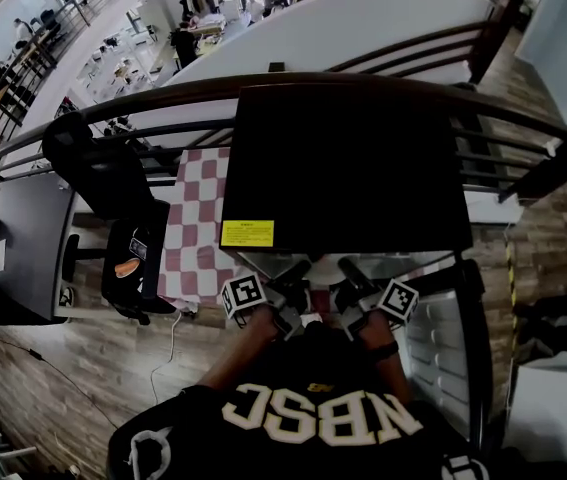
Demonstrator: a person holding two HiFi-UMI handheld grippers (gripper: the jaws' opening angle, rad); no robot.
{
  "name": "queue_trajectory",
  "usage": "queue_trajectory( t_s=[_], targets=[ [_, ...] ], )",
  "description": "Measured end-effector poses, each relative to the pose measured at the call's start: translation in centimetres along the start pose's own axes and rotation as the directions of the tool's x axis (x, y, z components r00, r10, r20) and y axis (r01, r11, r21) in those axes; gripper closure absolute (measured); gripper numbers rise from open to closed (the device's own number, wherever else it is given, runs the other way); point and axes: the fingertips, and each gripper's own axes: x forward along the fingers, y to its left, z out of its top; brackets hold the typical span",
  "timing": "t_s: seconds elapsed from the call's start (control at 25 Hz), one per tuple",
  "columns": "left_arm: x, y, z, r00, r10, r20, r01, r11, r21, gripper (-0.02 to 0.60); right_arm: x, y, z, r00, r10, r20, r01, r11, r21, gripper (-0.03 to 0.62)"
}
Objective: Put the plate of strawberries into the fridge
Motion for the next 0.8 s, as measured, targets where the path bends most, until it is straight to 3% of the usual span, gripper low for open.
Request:
queue_trajectory(
  t_s=[0.32, 0.68, 0.8],
  targets=[
    [-0.1, -0.7, -0.1, 1.0, -0.02, 0.001, 0.02, 1.0, -0.001, 0.554, 0.0, 0.2, -0.1, 1.0, 0.013, 0.02, -0.013, 1.0, 0.013, 0.546],
    [-0.2, -1.2, -0.2, 0.999, -0.021, -0.038, 0.025, 0.994, 0.104, 0.548, 0.0, 0.3, 0.2, 0.998, 0.023, 0.055, -0.024, 1.0, 0.019, 0.545],
    [-0.2, -2.0, -0.5, 0.997, -0.052, -0.048, 0.058, 0.992, 0.115, 0.538, 0.0, 0.6, 0.3, 0.997, 0.04, 0.063, -0.041, 0.999, 0.014, 0.545]
  ],
)
